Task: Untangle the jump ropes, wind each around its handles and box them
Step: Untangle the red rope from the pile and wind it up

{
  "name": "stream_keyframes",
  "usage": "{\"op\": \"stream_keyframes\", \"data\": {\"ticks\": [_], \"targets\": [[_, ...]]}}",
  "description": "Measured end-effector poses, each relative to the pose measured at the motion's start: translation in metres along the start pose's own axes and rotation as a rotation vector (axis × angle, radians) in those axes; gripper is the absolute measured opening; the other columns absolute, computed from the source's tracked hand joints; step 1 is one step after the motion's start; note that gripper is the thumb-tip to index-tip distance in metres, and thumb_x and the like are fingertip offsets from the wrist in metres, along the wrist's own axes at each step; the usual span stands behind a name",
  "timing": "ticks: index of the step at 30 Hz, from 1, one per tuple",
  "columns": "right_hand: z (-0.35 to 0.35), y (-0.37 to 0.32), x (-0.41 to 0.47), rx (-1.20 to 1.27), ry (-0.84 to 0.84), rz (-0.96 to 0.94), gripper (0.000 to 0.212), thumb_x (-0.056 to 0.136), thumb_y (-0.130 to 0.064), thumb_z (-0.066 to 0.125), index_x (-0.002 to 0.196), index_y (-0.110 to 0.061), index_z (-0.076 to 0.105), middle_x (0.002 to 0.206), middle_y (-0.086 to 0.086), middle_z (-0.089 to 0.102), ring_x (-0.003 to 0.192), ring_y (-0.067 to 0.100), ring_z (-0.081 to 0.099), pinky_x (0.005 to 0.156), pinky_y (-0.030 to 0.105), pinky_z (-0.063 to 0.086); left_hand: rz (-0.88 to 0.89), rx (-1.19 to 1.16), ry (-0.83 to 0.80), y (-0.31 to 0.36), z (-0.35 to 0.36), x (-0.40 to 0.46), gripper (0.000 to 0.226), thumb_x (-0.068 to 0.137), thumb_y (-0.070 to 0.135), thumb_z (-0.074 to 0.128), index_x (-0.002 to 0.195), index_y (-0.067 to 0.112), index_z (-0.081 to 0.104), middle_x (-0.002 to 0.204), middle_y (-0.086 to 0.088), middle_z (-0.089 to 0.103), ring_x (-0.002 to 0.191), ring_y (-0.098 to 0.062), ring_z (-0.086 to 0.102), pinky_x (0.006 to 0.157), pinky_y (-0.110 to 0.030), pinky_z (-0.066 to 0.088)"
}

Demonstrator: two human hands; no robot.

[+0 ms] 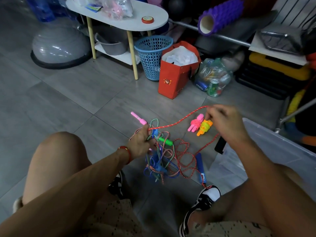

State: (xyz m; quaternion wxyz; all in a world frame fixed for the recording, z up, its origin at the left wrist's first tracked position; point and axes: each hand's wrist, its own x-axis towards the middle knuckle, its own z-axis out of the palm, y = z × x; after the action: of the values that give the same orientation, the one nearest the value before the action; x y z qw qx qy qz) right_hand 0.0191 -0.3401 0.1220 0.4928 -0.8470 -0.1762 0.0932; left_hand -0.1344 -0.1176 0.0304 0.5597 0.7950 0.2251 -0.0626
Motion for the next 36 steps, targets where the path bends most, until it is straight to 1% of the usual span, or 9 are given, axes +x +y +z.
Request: {"op": "stream_keyframes", "data": {"ticks": [6,9,13,17,21,24,29,33,36], "targets": [[0.037,0.021,-0.007,-0.744,-0.197,-0.043,0.041,0.091,-0.038,0.059,0.123,-0.015,0.052,0.119,0.009,0.056,0.107,0.03,0.057,0.086,0.042,0.051,0.014,-0.288,0.011,0.024,-0.009,-0.004,0.033,0.091,-0.017,0.048,0.094,0.013,0.034,0.074,-0.011,0.063,0.068,-0.023,0.069,0.07,-0.044,0.06],[0.057,0.005,-0.021,-0.647,-0.229,-0.171,0.026,0.087,-0.034,0.064,0.108,-0.023,0.052,0.103,-0.004,0.061,0.09,0.02,0.062,0.074,0.034,0.051,0.029,-0.385,0.028,0.033,-0.012,-0.007,0.033,0.09,-0.014,0.05,0.094,0.015,0.035,0.08,-0.012,0.064,0.073,-0.024,0.069,0.066,-0.037,0.059],[0.075,0.005,-0.03,-0.418,-0.579,-0.099,0.011,0.084,-0.033,0.069,0.091,-0.026,0.063,0.073,-0.015,0.065,0.072,0.003,0.065,0.07,0.03,0.052,0.008,-0.487,0.049,0.04,-0.014,-0.012,0.021,0.093,-0.008,0.05,0.101,0.011,0.046,0.095,-0.026,0.064,0.086,-0.033,0.071,0.064,-0.033,0.059],[0.081,0.01,-0.028,-0.384,-0.586,-0.152,0.028,0.086,-0.04,0.07,0.105,-0.031,0.051,0.094,-0.013,0.065,0.089,0.011,0.066,0.079,0.034,0.054,-0.055,-0.571,0.019,0.041,-0.02,-0.013,0.017,0.092,0.002,0.057,0.106,0.009,0.05,0.107,-0.036,0.065,0.091,-0.042,0.067,0.082,-0.056,0.056],[0.084,0.01,-0.028,-0.224,-0.657,-0.067,0.051,0.08,-0.051,0.074,0.118,-0.044,0.041,0.126,-0.013,0.061,0.111,0.007,0.062,0.099,0.034,0.049,-0.084,-0.705,-0.034,0.043,-0.029,-0.014,0.018,0.096,-0.001,0.052,0.108,0.012,0.05,0.094,-0.026,0.061,0.083,-0.037,0.063,0.068,-0.049,0.058],[0.087,0.004,-0.034,-0.238,-0.636,-0.129,0.05,0.089,-0.04,0.072,0.129,-0.042,0.041,0.122,-0.017,0.062,0.105,0.007,0.063,0.095,0.027,0.048,-0.062,-0.764,-0.08,0.044,-0.03,-0.016,0.021,0.096,-0.009,0.046,0.094,0.013,0.045,0.09,-0.02,0.061,0.084,-0.036,0.063,0.078,-0.055,0.057],[0.093,0.012,-0.029,-0.293,-0.616,-0.142,0.03,0.094,-0.024,0.061,0.121,-0.029,0.05,0.113,-0.006,0.064,0.095,0.011,0.06,0.081,0.027,0.046,-0.041,-0.736,0.036,0.045,-0.026,-0.017,0.035,0.093,-0.019,0.047,0.086,0.015,0.04,0.087,-0.014,0.066,0.074,-0.029,0.07,0.054,-0.036,0.057],[0.092,0.022,-0.021,-0.294,-0.458,-0.157,0.029,0.089,-0.02,0.067,0.113,-0.029,0.055,0.114,-0.001,0.047,0.099,0.007,0.052,0.091,0.025,0.043,-0.035,-0.656,0.102,0.044,-0.023,-0.016,0.038,0.089,-0.021,0.049,0.085,0.015,0.04,0.084,-0.008,0.066,0.064,-0.026,0.068,0.068,-0.045,0.058],[0.09,0.027,-0.015,-0.276,-0.432,-0.147,0.035,0.09,-0.02,0.07,0.12,-0.036,0.063,0.115,-0.004,0.06,0.103,0.009,0.061,0.095,0.031,0.05,-0.052,-0.687,0.119,0.044,-0.021,-0.015,0.033,0.093,-0.018,0.047,0.087,0.014,0.04,0.085,-0.006,0.069,0.063,-0.031,0.067,0.068,-0.047,0.056]]}}
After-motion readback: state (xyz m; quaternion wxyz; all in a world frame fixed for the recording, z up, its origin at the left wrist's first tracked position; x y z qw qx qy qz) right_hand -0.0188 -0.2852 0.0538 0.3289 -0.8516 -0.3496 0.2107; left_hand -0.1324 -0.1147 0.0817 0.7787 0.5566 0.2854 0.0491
